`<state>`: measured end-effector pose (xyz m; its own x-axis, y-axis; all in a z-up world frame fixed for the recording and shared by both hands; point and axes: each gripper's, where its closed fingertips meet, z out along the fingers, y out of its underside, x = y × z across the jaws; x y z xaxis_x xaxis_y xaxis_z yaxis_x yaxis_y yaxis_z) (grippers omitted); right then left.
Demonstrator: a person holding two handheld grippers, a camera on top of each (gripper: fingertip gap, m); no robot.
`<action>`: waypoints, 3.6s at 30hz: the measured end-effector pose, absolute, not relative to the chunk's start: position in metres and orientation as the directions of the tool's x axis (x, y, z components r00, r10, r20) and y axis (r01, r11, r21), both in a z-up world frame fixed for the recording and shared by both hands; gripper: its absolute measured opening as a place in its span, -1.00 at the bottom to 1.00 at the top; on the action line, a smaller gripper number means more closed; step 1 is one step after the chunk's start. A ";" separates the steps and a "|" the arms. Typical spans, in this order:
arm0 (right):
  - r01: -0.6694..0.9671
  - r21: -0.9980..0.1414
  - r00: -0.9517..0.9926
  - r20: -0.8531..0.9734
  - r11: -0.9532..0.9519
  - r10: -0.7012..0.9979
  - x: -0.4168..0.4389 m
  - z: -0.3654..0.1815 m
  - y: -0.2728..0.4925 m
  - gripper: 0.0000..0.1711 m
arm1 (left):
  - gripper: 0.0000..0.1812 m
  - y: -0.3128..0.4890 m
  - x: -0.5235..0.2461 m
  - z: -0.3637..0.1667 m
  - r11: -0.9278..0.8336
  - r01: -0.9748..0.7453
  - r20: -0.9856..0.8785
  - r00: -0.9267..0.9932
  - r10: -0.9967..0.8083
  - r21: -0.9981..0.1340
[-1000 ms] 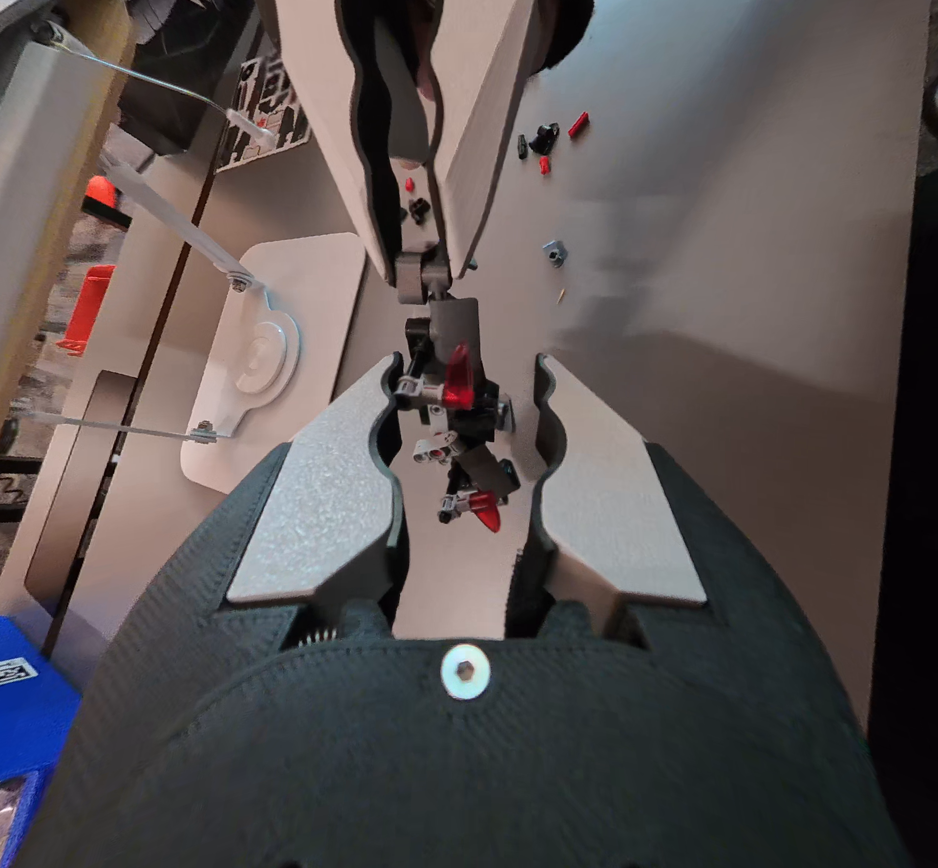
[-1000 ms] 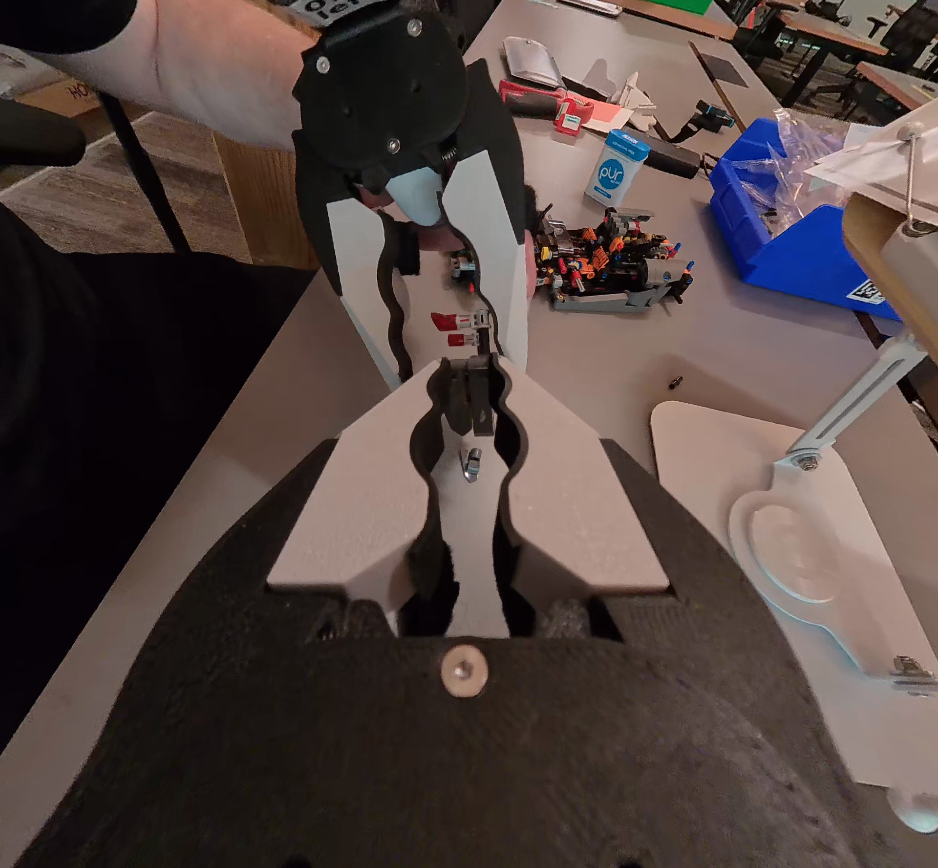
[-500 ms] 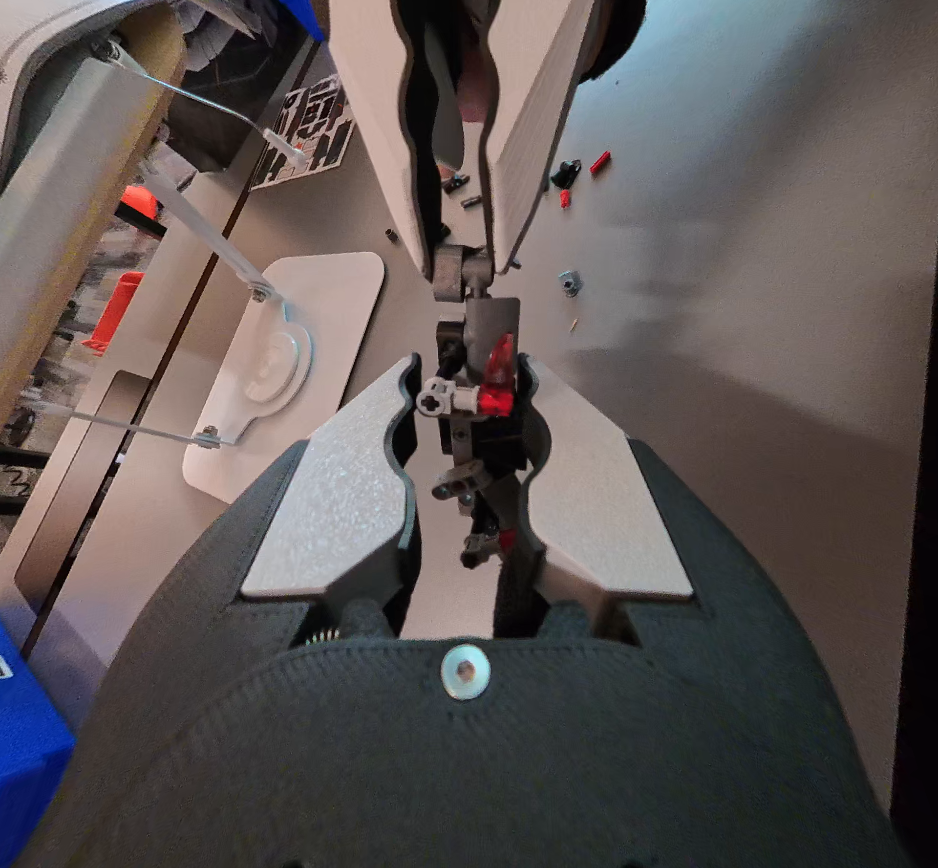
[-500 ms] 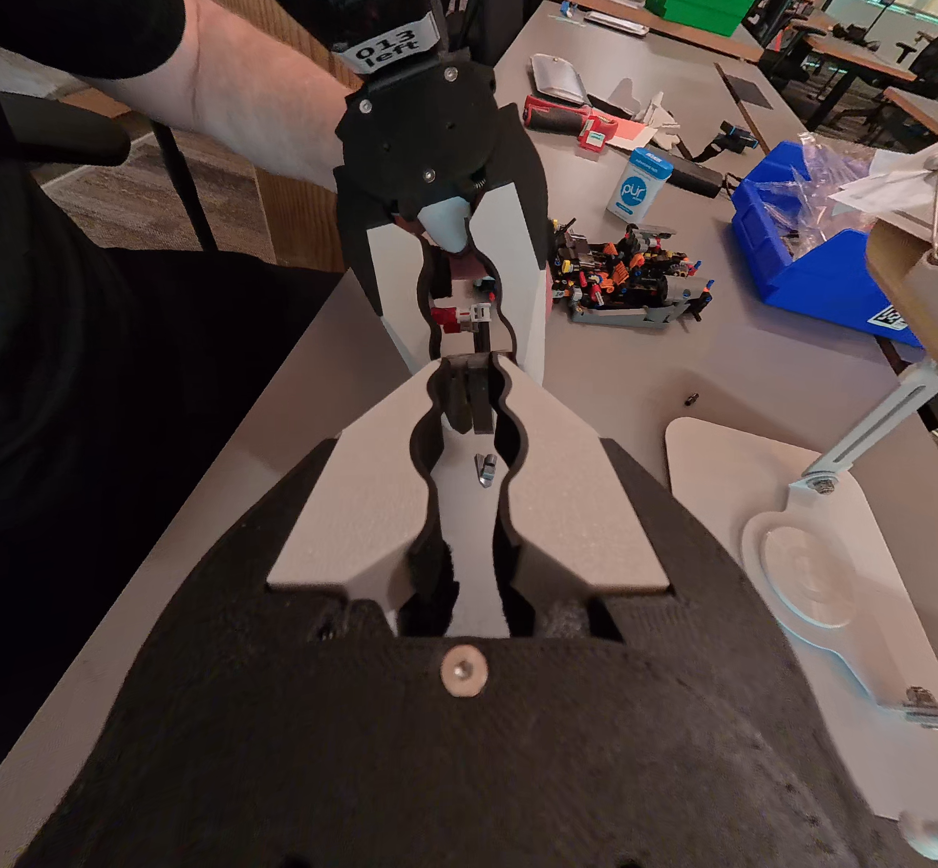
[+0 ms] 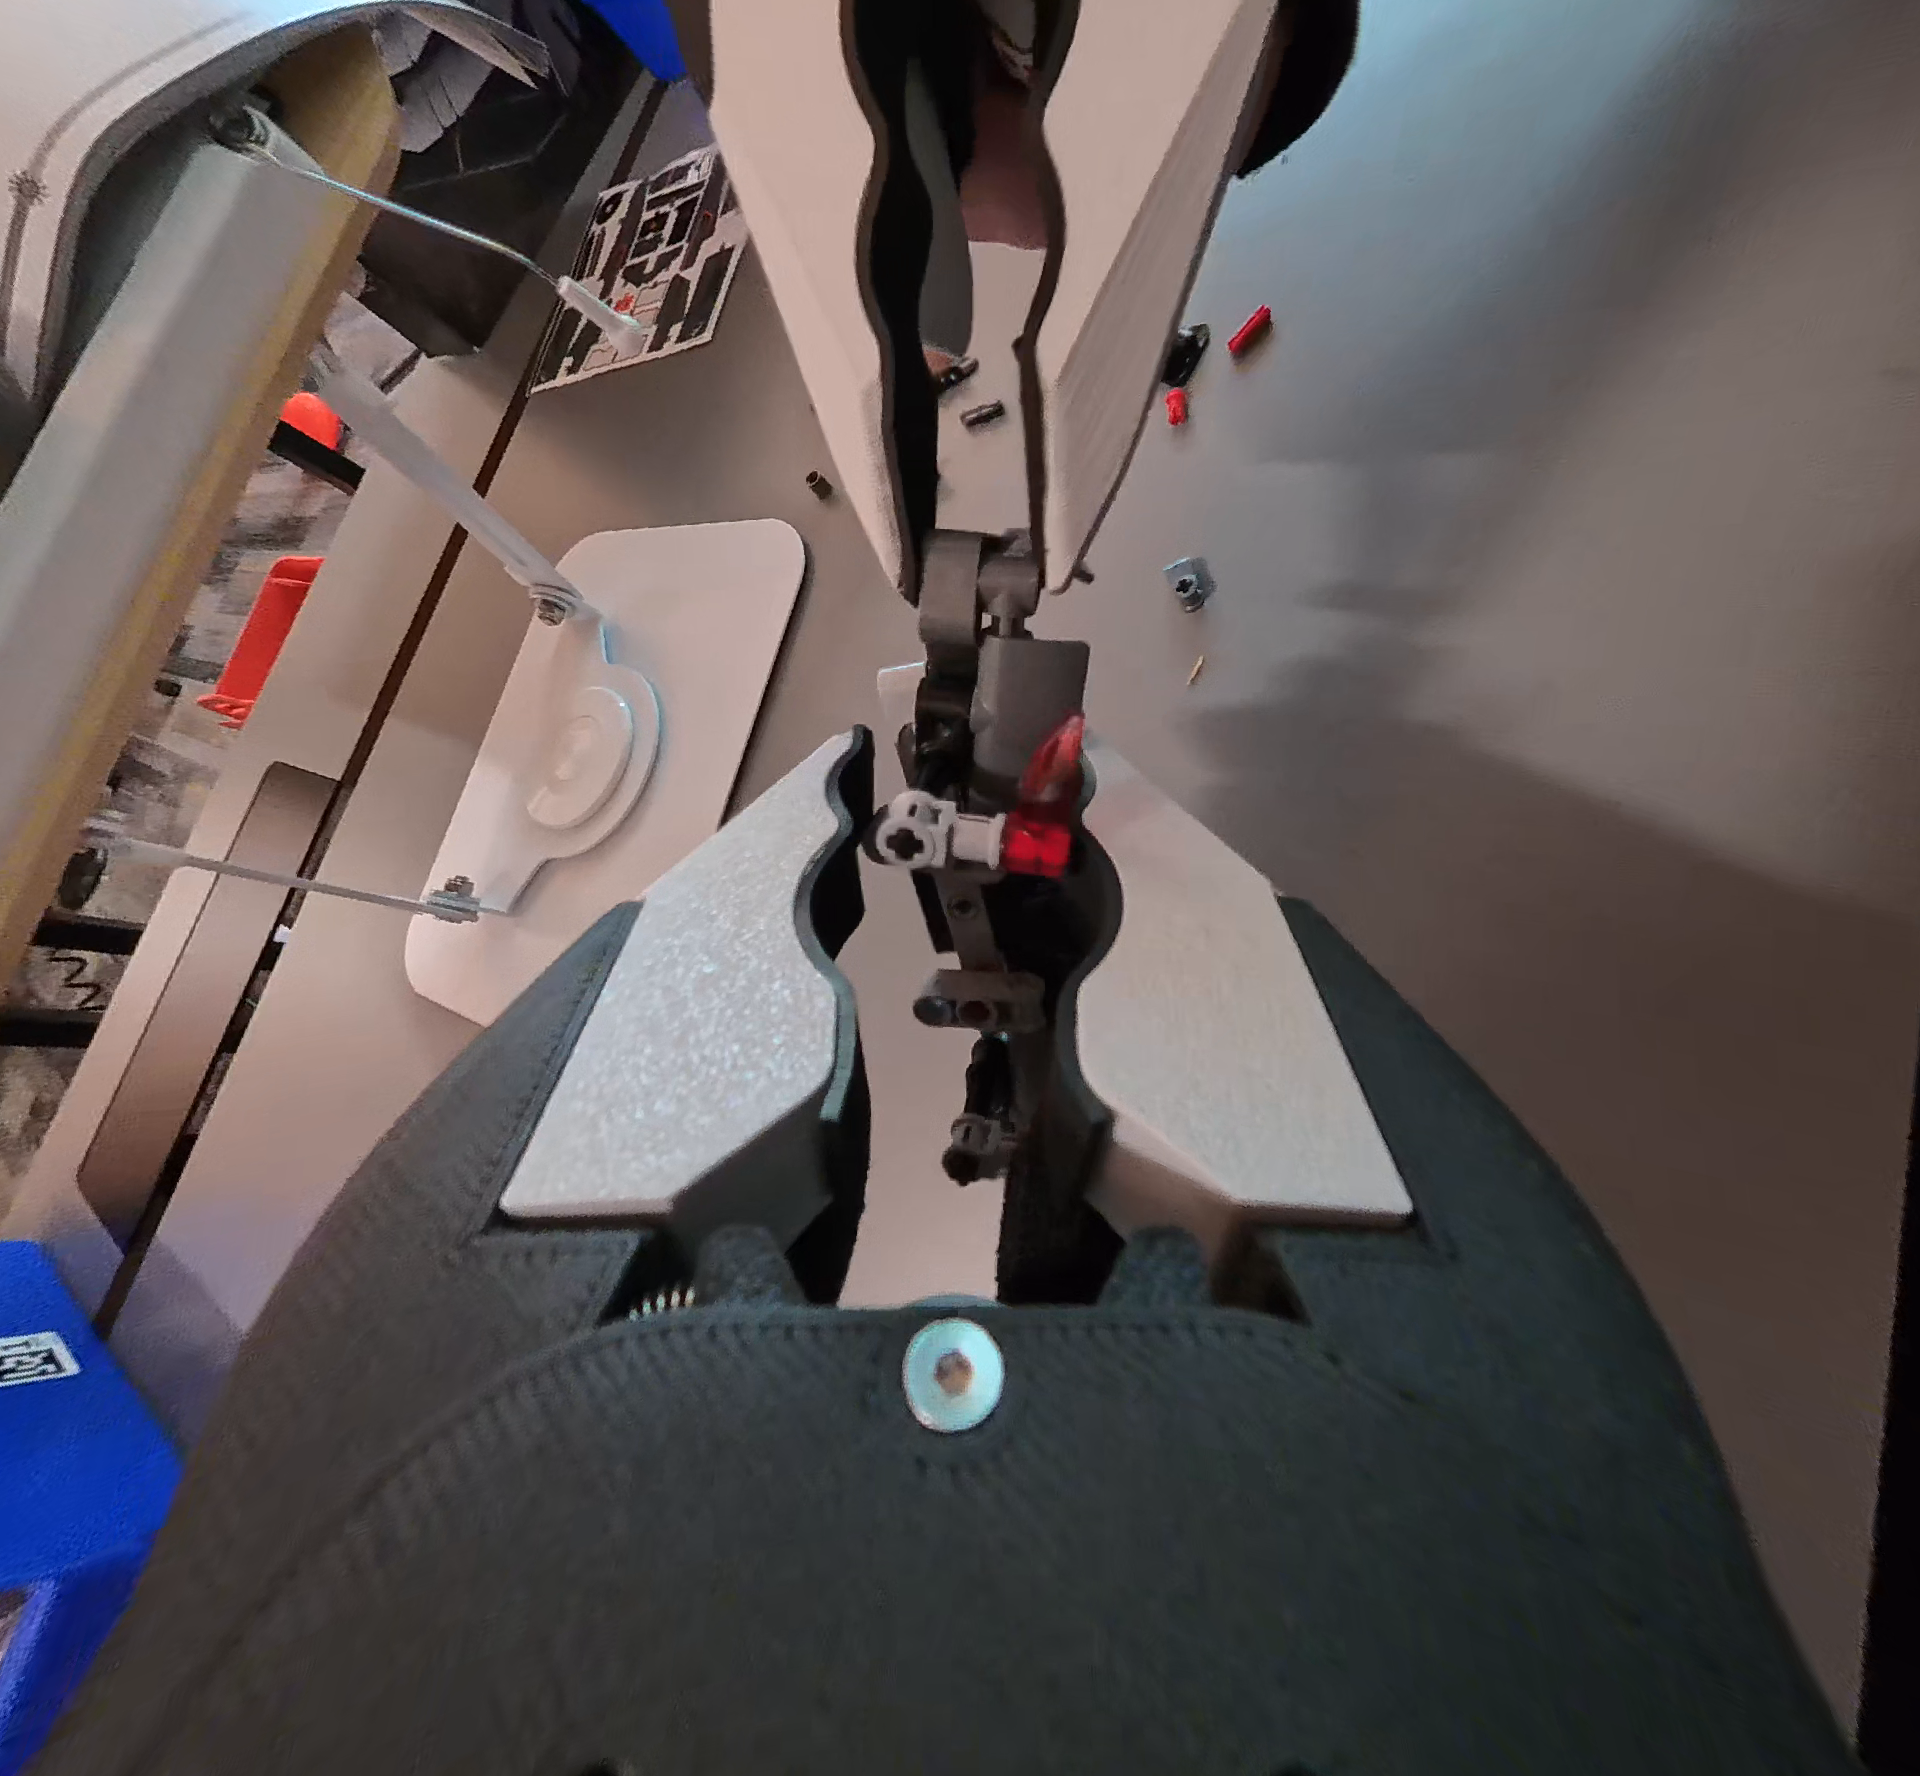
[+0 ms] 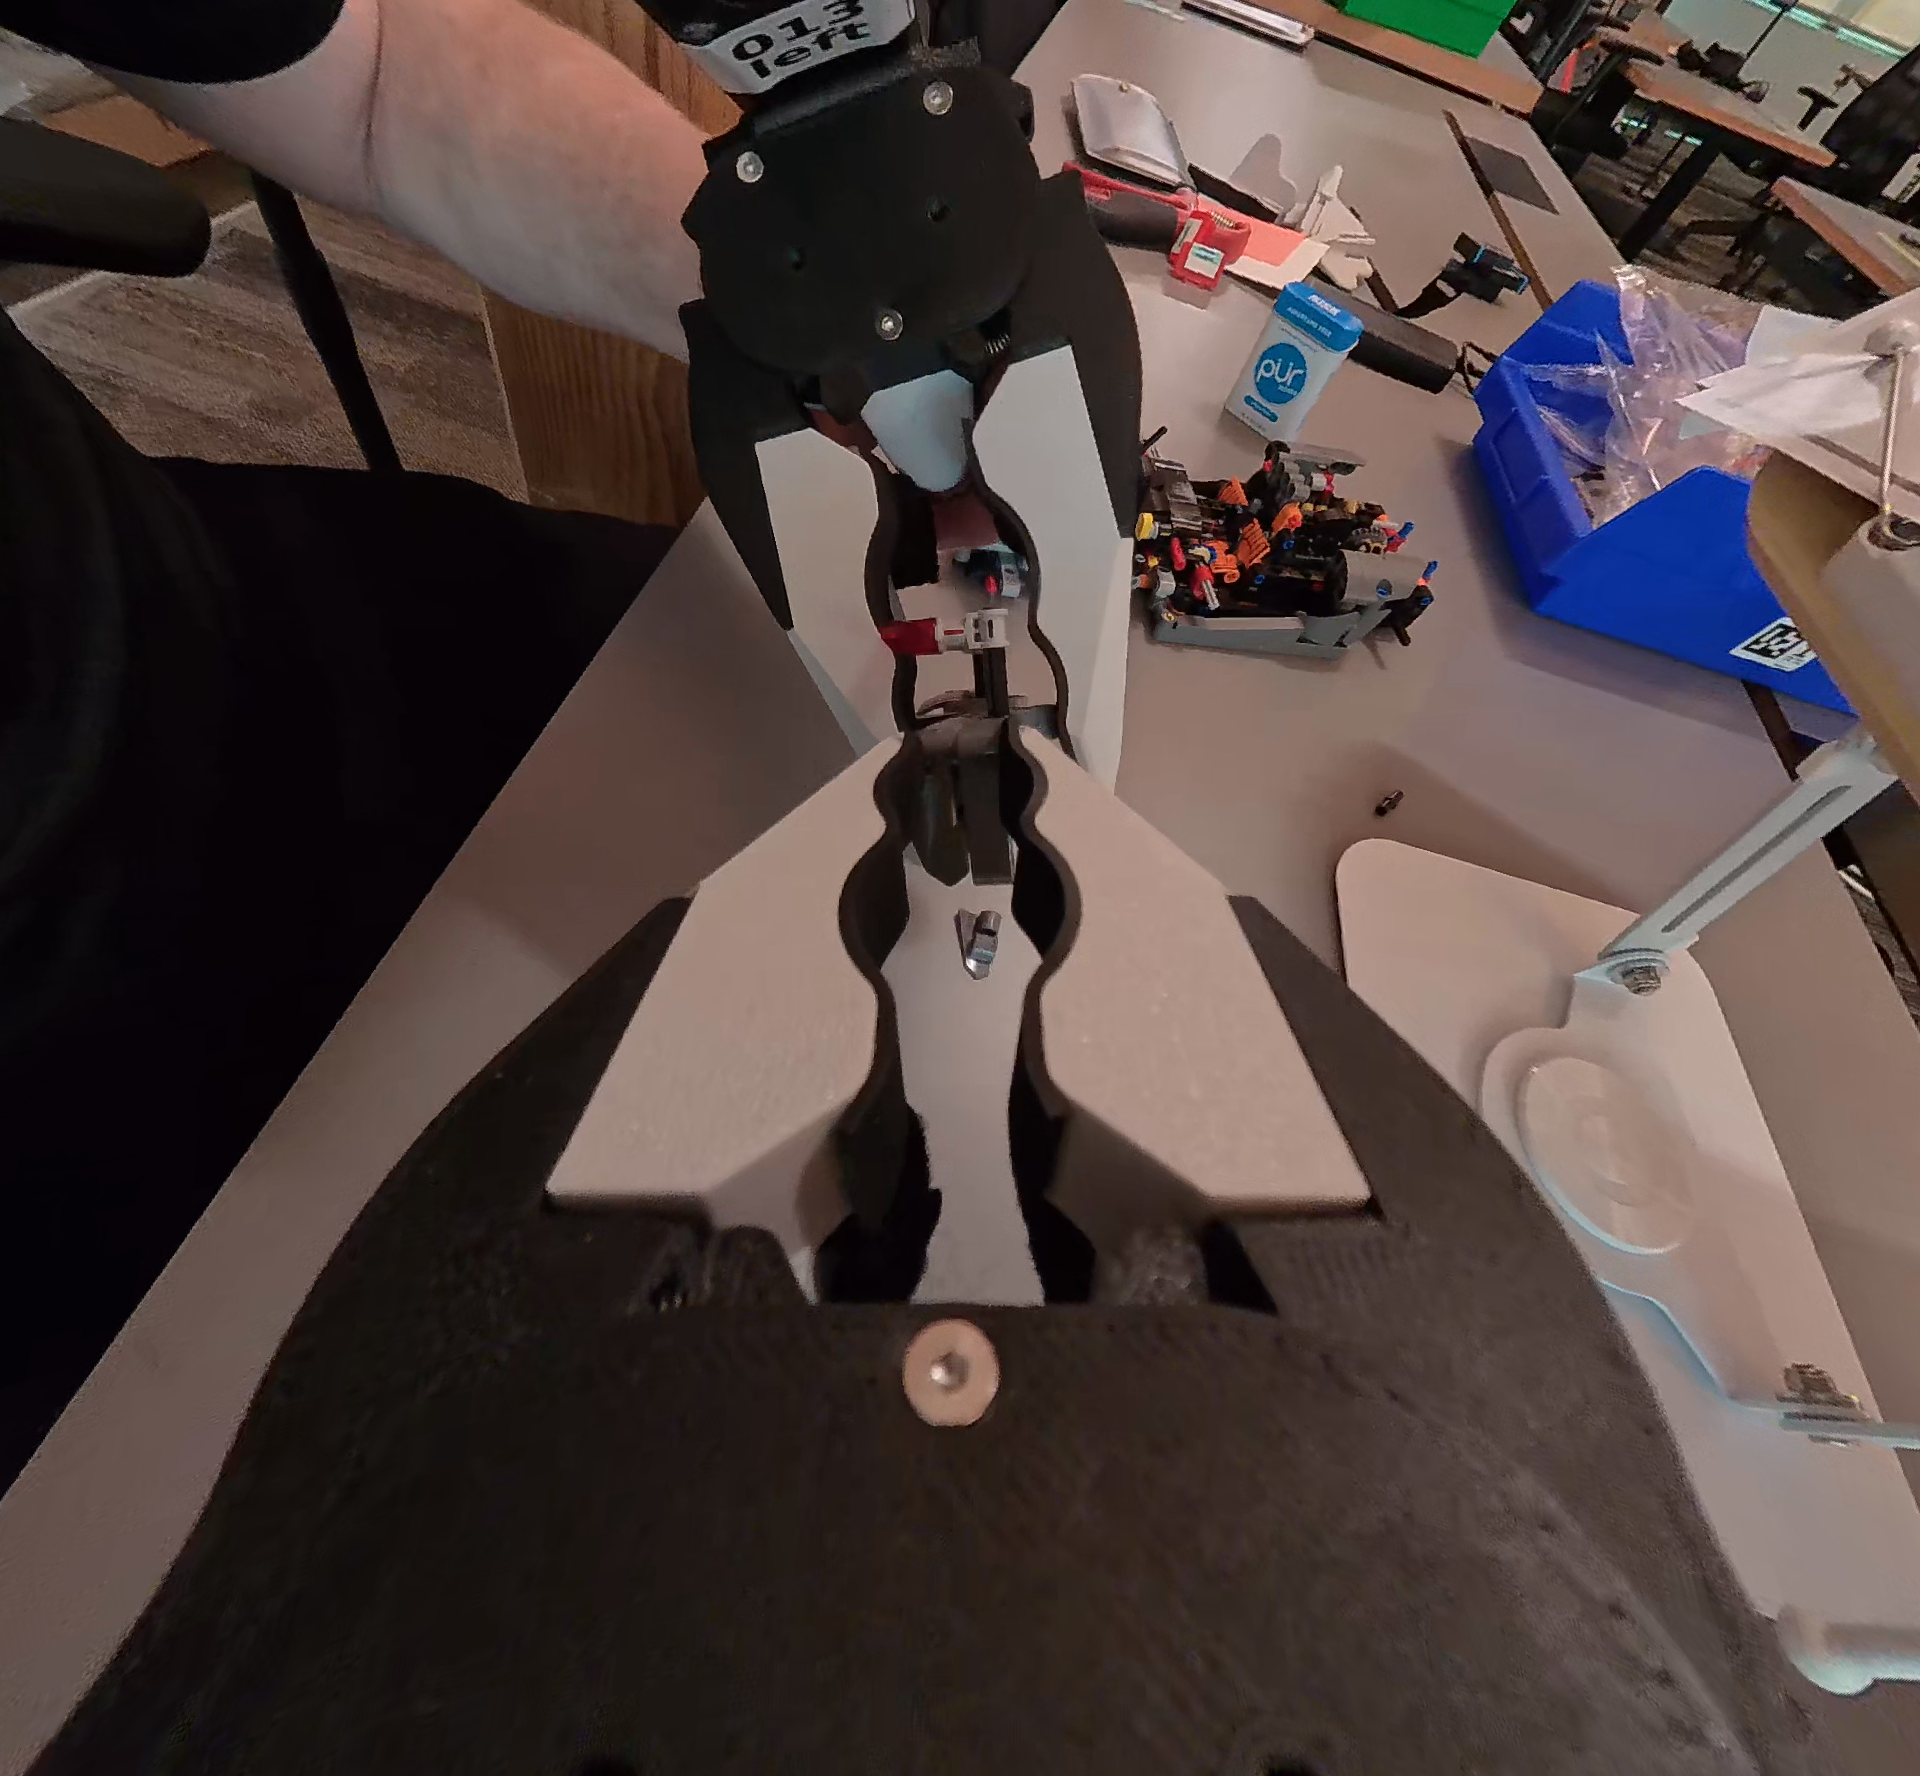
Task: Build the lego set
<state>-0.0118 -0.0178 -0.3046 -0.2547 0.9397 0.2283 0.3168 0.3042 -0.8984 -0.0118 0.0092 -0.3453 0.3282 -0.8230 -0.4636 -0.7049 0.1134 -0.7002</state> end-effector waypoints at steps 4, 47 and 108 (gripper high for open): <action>0.329 -0.889 -0.250 0.243 0.318 0.937 -0.014 -0.308 -0.018 -0.86 | -0.72 0.008 -0.010 -0.349 0.125 -0.714 -0.475 0.314 -0.822 -0.689; 0.351 -0.876 -0.232 0.260 0.331 0.937 -0.008 -0.311 -0.011 -0.86 | -0.70 0.002 -0.012 -0.334 0.181 -0.746 -0.568 0.302 -0.766 -0.641; 0.420 -0.822 -0.314 0.266 0.385 0.911 -0.005 -0.331 -0.020 -0.87 | -0.67 0.003 -0.010 -0.375 0.107 -0.706 -0.437 0.305 -0.846 -0.700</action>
